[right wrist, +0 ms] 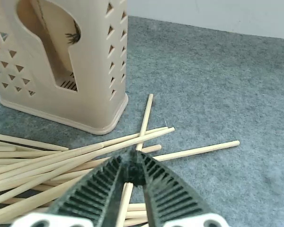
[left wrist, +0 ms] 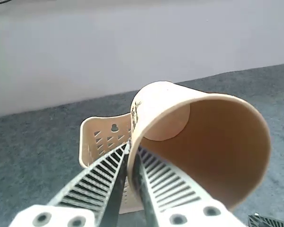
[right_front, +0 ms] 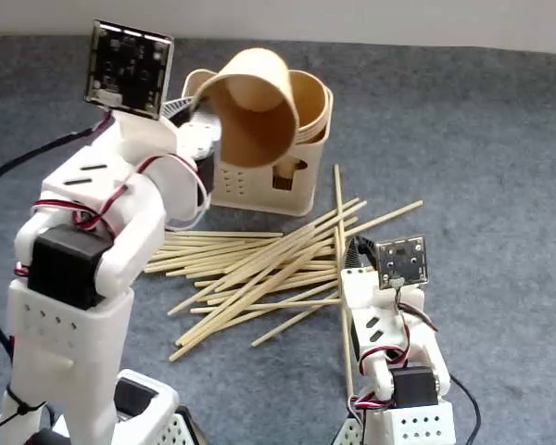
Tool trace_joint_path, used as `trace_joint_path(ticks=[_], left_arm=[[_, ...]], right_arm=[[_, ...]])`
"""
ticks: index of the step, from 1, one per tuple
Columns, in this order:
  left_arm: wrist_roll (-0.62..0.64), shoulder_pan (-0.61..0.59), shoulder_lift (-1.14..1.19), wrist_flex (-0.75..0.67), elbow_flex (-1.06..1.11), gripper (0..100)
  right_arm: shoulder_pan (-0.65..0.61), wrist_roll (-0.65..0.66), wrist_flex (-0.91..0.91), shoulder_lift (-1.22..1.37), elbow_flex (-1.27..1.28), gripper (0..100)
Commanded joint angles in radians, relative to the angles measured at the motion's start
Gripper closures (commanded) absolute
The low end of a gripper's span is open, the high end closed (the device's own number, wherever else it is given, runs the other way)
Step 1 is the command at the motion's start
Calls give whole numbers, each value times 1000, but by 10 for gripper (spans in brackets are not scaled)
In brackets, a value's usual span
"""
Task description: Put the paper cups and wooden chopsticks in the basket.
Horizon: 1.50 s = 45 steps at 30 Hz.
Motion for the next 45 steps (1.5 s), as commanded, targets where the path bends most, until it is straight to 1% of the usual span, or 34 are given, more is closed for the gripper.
trace_joint_path(ticks=[1,8,14,16,19,21,24,30,35,38,41,45], left_arm=[[-5,67,-7,-18,-42,993],[-3,71,166,-48,-91,993],[-3,71,239,-51,-154,989],[-5,70,255,-55,-163,943],[0,59,283,-68,-170,833],[44,36,305,-71,-174,806],[69,-1,337,-110,-183,800],[72,-65,392,-222,-185,803],[75,-102,415,-259,-183,804],[126,-130,409,-298,-185,804],[147,-133,407,-328,-185,804],[146,-119,406,-324,-185,804]], right_arm=[[7,11,-25,-13,-2,991],[7,11,-25,-13,-2,991],[7,12,-25,-13,-2,991],[7,12,-25,-13,-2,991],[7,40,-25,-13,-2,991],[7,41,-25,-13,-2,991],[7,44,-25,-13,-2,991],[7,44,-25,-13,-2,991],[7,44,-25,-13,-2,991],[7,44,-25,-13,-2,991],[7,46,-25,-13,-2,991],[7,46,-25,-13,-2,991]])
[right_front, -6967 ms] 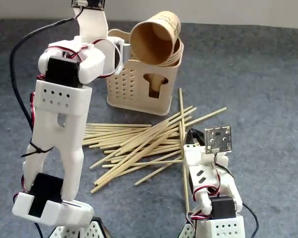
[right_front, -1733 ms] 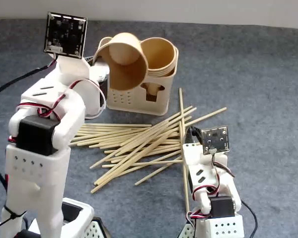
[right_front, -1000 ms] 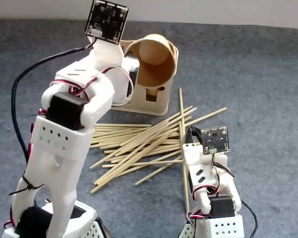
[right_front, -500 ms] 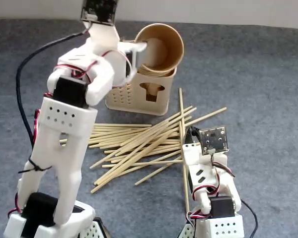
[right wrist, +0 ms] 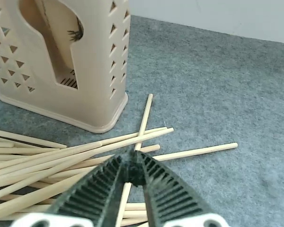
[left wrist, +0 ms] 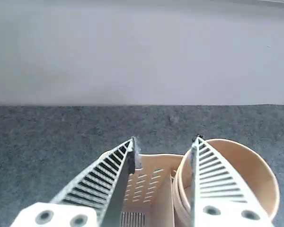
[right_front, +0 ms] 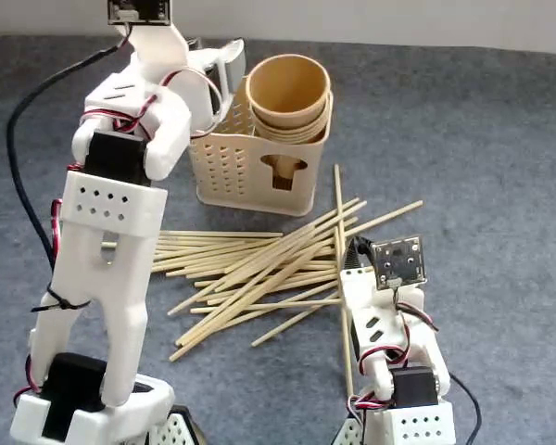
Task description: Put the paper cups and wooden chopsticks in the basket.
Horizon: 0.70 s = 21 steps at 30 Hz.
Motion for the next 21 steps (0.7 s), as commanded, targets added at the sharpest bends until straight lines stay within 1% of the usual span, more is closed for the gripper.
trace_joint_path(ticks=[1,6,11,14,18,20,21], left_arm=[[25,4,-18,-5,-50,804],[21,-35,-65,167,-64,803],[20,-87,-206,292,-56,804],[20,-97,-275,370,-54,807],[20,-113,-328,483,-54,886],[18,-120,-337,519,-35,938],[-2,-133,-340,526,-12,964]], right_arm=[[7,14,-25,-13,-2,991],[7,14,-25,-13,-2,991],[7,14,-25,-13,-2,991],[7,11,-25,-13,-1,991],[7,9,-24,-13,-1,991],[7,9,-24,-13,-1,991],[7,9,-24,-13,-1,991]])
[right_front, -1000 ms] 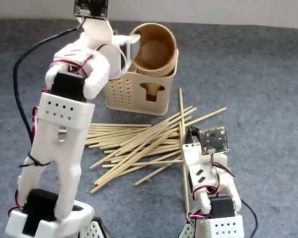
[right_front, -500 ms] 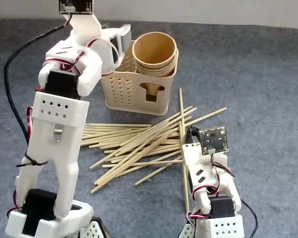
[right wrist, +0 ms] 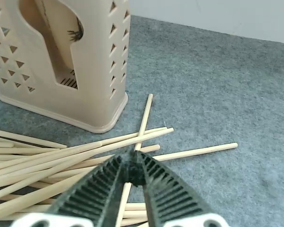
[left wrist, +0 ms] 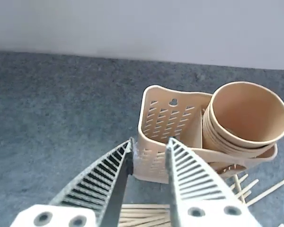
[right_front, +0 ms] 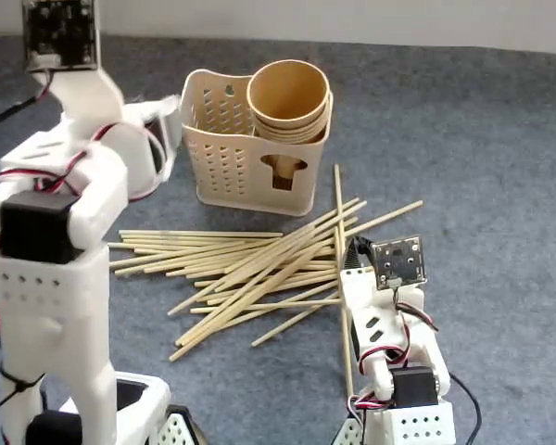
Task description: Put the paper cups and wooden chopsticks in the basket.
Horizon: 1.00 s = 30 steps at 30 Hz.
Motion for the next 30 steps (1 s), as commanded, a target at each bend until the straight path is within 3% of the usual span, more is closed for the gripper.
trace_joint_path(ticks=[1,7,11,18,24,30], left_arm=[[-29,-35,-47,58,15,989],[-58,-44,-68,110,139,995],[-60,-44,-214,106,265,995],[-160,-47,-481,-74,673,995],[-184,-137,-693,-233,974,995],[-235,-147,-837,-255,1165,995]], right_arm=[[7,9,-24,-13,-1,992],[7,8,-22,-13,-1,992],[7,8,-22,-13,-1,992],[7,8,-22,-13,-1,992],[7,9,-22,-13,-1,992],[5,8,44,-8,-13,992]])
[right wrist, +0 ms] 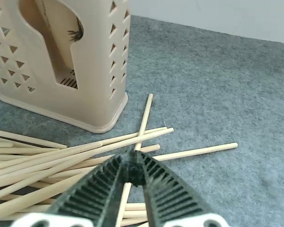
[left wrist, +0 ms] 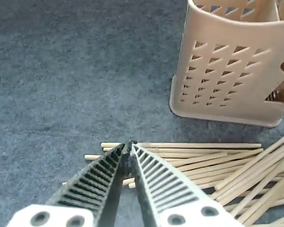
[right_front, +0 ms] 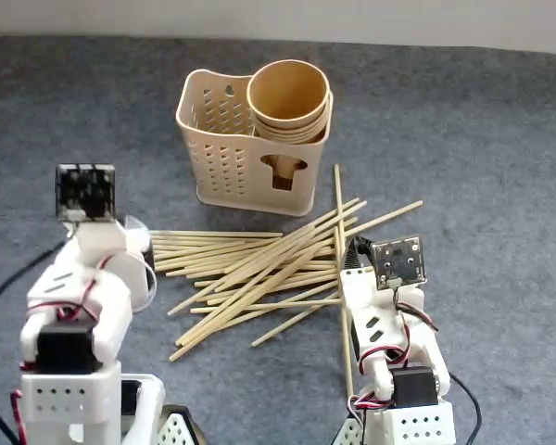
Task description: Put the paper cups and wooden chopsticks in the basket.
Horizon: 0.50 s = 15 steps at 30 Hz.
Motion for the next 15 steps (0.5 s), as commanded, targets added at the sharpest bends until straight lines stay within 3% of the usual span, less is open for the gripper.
trace_joint_path(ticks=[1,10,15], left_arm=[[-58,-15,-107,-28,114,995],[-141,-162,-254,-32,329,995],[-176,-182,-328,-29,450,995]], right_arm=[[1,8,68,-8,-15,992],[-41,11,228,-2,-154,991],[-41,8,375,-2,-315,971]])
